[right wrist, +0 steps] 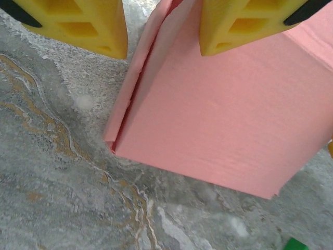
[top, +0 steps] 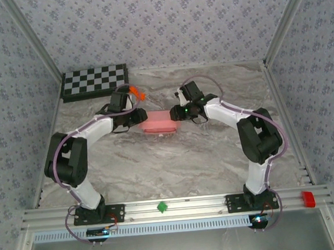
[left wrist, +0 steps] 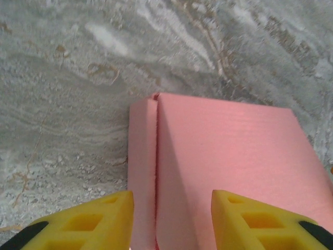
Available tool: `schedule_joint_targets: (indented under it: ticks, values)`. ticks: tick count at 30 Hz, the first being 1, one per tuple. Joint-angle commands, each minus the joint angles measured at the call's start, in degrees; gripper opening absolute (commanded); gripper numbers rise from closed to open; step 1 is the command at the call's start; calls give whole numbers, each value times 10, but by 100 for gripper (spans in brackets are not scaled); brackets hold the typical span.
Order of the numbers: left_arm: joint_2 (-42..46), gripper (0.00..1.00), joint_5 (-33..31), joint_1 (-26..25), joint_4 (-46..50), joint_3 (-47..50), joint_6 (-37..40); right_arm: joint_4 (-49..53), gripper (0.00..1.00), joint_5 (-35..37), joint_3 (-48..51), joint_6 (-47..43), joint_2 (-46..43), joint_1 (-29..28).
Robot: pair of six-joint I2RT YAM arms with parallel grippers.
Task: Fold the paper box
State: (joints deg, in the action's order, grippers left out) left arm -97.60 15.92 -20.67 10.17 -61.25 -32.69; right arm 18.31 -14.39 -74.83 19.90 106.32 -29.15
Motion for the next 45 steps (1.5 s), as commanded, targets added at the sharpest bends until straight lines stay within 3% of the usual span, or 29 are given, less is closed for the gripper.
schedule_joint_targets:
  ticks: [1, 24, 45]
  values:
    - [-15, 42, 17, -3, -18, 12, -10, 17, 42, -1, -7, 9, 21, 1]
    - [-24, 29, 22, -33, -51, 61, -55, 18, 33, -20, -13, -7, 77, 1]
    - [58, 29, -37, -119, -73, 153, -167, 137, 33, -7, -106, -169, 134, -3]
